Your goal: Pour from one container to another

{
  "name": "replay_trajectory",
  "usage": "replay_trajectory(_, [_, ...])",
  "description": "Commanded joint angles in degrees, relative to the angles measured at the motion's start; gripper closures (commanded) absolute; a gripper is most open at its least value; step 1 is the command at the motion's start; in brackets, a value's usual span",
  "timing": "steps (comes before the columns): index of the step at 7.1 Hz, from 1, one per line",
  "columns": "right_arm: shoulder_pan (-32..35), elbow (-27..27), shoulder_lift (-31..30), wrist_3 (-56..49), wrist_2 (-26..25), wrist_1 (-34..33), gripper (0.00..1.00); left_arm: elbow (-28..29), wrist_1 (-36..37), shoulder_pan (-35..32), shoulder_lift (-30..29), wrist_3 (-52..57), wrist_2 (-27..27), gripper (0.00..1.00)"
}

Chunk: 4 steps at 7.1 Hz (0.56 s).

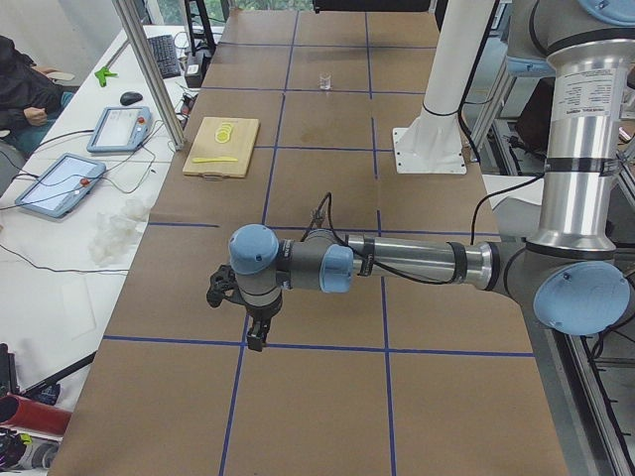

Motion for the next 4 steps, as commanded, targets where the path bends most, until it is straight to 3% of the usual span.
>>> replay_trajectory(1, [-0.7,0.31,0.0,0.05,0.84,-0.08,0.0,-0.11,-0.11,0.09,0.08,-0.05,0.03,0.0])
replay_trajectory(4, [-1.32,0.05,-0.26,0.4,1.11,0.0,0.0,-1.34,-0.99,0.09,-0.18,-0.23,-0.05,0.0])
